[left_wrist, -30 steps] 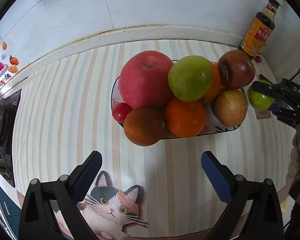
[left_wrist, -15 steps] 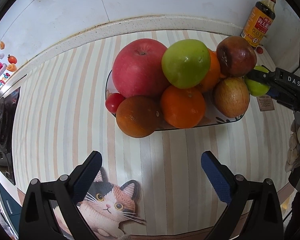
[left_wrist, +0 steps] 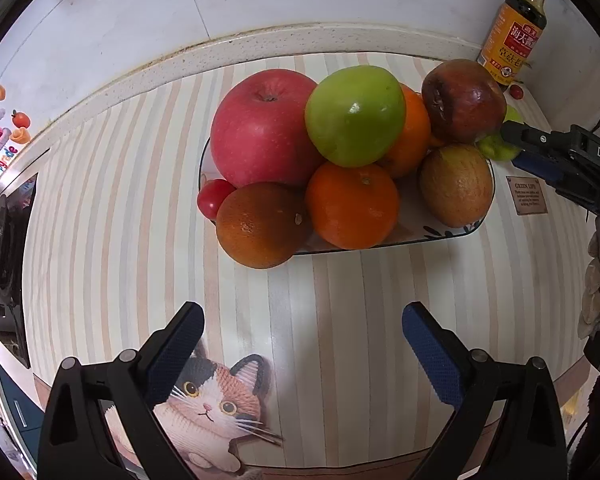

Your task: Organize fruits

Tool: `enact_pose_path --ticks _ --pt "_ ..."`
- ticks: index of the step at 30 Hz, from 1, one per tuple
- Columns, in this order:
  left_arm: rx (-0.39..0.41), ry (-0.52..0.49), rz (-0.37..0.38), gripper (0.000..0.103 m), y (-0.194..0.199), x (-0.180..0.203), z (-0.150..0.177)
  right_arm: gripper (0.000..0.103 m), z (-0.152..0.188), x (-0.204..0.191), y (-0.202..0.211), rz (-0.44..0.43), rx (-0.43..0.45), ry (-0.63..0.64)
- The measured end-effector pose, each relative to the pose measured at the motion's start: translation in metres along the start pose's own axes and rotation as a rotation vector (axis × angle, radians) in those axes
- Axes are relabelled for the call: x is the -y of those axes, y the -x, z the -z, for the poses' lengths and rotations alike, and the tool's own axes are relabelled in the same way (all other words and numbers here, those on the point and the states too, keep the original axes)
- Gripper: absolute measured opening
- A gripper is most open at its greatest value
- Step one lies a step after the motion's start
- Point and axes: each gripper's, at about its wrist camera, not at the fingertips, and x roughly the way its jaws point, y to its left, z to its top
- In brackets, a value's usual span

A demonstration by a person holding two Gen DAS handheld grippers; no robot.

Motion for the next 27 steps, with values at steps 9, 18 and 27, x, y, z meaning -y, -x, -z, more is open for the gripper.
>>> enact_pose_path --ticks 9,18,27 --pt "-0.005 0.004 -0.004 0.102 0.002 0.000 0.003 0.064 -0.005 0.018 0.016 -0.050 0.065 -0.114" --pt "0.065 0.054 0.026 0.102 0.021 0.009 -0.009 0.070 -0.031 0.001 0.062 0.284 0.183 0.002" --pt "0.064 0.042 0.012 0.102 0.014 0.043 -0.005 0.103 0.051 0.002 0.027 0.605 -0.240 0.270"
